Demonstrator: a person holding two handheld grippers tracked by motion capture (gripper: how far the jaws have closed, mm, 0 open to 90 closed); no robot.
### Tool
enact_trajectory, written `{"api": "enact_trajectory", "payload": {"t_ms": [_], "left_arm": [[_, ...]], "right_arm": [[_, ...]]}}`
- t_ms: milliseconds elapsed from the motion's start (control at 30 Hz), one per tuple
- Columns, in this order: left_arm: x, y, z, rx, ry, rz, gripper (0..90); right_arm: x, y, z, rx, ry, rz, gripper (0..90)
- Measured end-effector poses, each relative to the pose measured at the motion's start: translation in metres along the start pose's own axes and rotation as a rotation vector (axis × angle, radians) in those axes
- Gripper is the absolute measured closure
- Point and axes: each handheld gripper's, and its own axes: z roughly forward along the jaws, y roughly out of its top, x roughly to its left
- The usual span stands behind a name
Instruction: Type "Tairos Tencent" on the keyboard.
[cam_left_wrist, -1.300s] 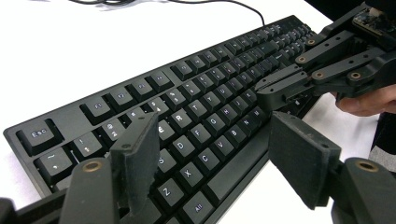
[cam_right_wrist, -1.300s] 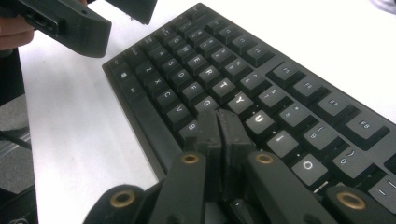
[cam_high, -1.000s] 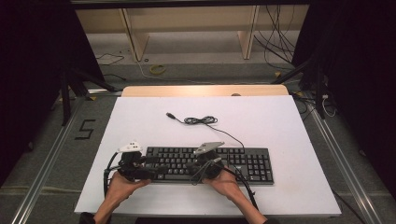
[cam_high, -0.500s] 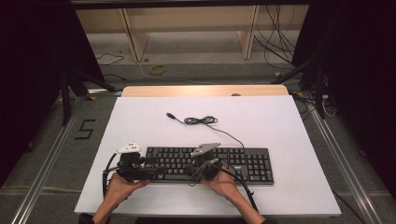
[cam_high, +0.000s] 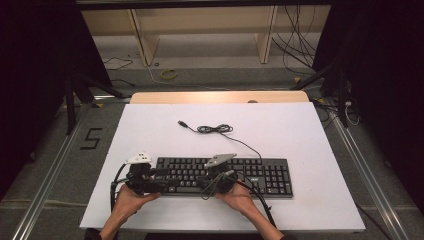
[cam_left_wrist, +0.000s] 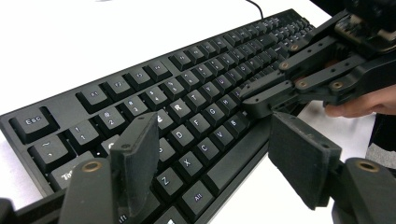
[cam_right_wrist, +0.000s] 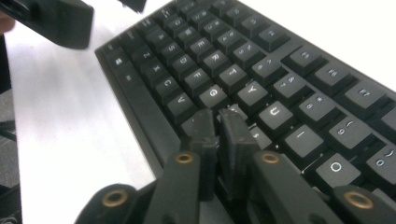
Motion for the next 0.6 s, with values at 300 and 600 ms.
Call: {"api": "enact_trajectory", "payload": {"t_ms": [300,600], "left_arm": [[0.001,0.001,0.001,0.010,0.002,0.007,33.9],[0.001,0.001,0.003,0.021,-0.004,0.000,36.6]], "right_arm": [[-0.005,0.002,-0.012,-0.048,0.000,0.026,69.7],[-0.010,0.004,-0.027,-0.097,-0.004,0.036,59.2]]}}
